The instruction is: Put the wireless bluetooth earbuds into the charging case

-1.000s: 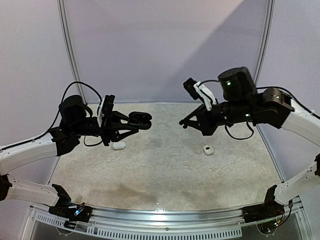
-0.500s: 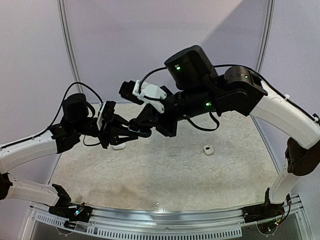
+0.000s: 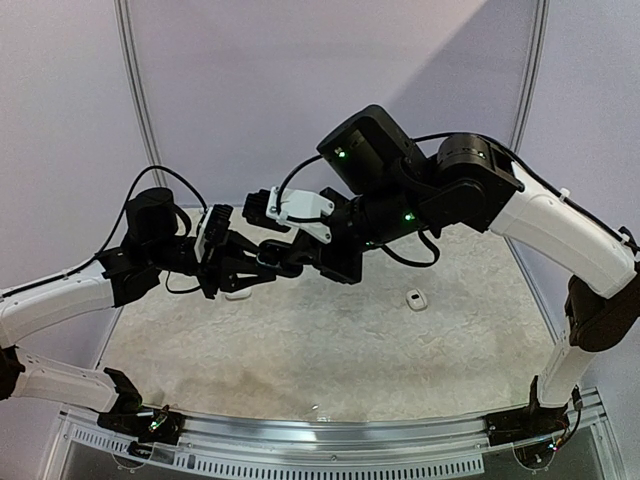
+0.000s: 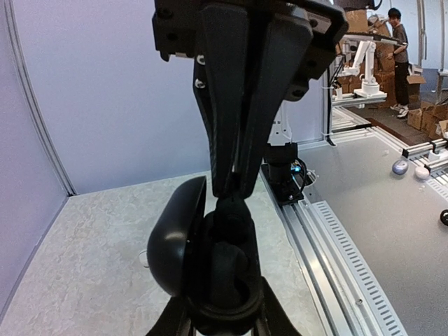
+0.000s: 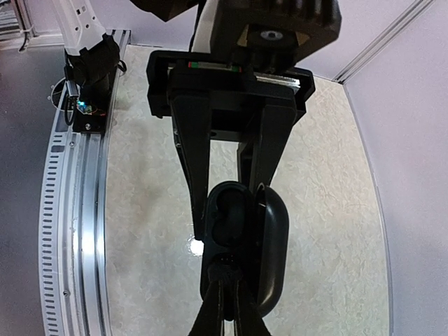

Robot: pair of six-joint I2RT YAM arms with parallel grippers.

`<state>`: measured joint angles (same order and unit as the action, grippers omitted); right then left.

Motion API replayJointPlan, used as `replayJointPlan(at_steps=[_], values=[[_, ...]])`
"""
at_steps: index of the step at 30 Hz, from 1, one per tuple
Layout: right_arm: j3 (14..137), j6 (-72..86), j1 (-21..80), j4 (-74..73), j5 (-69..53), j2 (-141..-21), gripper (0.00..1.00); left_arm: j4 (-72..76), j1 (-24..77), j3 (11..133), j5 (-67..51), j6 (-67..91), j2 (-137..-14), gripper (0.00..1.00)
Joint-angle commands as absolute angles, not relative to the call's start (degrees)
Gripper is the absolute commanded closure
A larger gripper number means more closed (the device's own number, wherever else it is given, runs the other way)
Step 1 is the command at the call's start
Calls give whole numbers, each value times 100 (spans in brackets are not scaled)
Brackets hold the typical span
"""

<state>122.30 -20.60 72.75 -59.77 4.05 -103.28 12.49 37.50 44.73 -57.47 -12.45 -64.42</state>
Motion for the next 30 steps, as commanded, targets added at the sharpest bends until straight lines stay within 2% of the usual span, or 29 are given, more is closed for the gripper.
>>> replayJointPlan(at_steps=[1, 15, 21, 30], values=[[12194, -2164, 7312, -6137, 656, -10281, 100, 1271, 3814, 4501, -5784, -1319, -6379, 100], [11943, -2240, 7314, -5913, 870, -10371, 98, 2117, 3849, 4326, -5863, -939, -6350, 100], [11930, -2235, 7314, -5874, 971, -10367, 76, 2150, 3850, 4298, -5854, -878, -6338, 100], [11943, -2026, 7308, -5429, 955, -10040, 61, 1750, 3843, 4168, -5435, -621, -6282, 100]])
